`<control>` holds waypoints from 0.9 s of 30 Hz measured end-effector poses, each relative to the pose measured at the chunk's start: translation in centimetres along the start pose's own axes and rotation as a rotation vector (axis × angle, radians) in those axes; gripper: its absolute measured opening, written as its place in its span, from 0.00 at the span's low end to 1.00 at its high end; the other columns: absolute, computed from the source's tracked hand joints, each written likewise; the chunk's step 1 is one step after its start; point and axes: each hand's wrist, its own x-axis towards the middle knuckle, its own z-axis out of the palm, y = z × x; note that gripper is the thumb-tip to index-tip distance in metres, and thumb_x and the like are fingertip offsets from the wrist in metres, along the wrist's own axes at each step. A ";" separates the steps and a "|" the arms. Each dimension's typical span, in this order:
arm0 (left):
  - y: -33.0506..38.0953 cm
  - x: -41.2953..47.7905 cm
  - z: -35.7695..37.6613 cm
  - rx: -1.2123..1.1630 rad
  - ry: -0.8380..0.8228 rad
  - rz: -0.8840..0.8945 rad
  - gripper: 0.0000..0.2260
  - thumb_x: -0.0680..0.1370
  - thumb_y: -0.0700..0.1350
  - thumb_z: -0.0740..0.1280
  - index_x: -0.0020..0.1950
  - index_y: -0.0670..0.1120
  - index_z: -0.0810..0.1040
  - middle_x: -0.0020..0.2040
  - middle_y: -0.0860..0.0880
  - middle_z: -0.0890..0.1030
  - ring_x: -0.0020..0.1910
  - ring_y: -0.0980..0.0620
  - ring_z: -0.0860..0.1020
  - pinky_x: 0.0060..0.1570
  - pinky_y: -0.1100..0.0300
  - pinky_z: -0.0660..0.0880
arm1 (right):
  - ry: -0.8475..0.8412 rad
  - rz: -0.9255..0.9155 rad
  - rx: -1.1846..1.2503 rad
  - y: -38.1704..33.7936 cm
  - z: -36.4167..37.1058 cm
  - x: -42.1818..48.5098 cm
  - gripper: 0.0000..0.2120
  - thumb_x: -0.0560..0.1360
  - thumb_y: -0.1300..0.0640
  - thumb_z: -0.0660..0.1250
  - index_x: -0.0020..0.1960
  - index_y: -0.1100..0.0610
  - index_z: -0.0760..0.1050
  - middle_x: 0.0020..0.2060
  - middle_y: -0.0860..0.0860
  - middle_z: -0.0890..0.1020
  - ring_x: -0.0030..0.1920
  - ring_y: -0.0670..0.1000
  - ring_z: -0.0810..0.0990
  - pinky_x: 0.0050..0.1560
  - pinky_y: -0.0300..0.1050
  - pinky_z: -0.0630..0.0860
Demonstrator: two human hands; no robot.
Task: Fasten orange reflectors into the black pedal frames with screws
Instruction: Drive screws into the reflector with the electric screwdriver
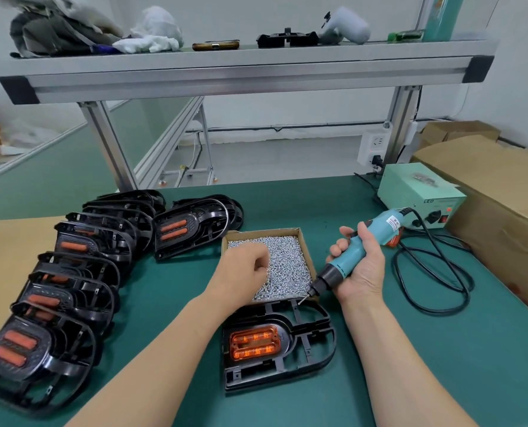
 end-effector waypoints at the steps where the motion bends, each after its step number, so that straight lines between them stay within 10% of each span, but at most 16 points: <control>1: 0.2 -0.2 -0.1 -0.061 0.020 -0.037 0.08 0.71 0.33 0.65 0.38 0.46 0.75 0.36 0.52 0.79 0.37 0.53 0.75 0.41 0.58 0.73 | 0.002 -0.001 -0.006 0.0 -0.1 0.0 0.11 0.77 0.48 0.69 0.44 0.56 0.76 0.29 0.49 0.73 0.27 0.46 0.72 0.29 0.37 0.68; 7: 0.7 -1.4 -0.9 -0.435 0.085 -0.272 0.11 0.79 0.38 0.65 0.48 0.53 0.82 0.38 0.53 0.81 0.32 0.62 0.76 0.34 0.72 0.72 | 0.014 -0.014 -0.001 -0.2 -0.3 -0.3 0.10 0.77 0.49 0.69 0.42 0.55 0.76 0.29 0.48 0.74 0.27 0.46 0.72 0.29 0.37 0.69; 27: 3.9 -9.3 -1.0 -1.250 0.063 -0.534 0.04 0.75 0.29 0.69 0.48 0.35 0.80 0.38 0.42 0.82 0.35 0.51 0.80 0.37 0.63 0.79 | 0.041 -0.123 0.062 -1.1 3.3 -7.2 0.05 0.76 0.53 0.71 0.45 0.54 0.78 0.28 0.47 0.75 0.28 0.46 0.73 0.32 0.38 0.70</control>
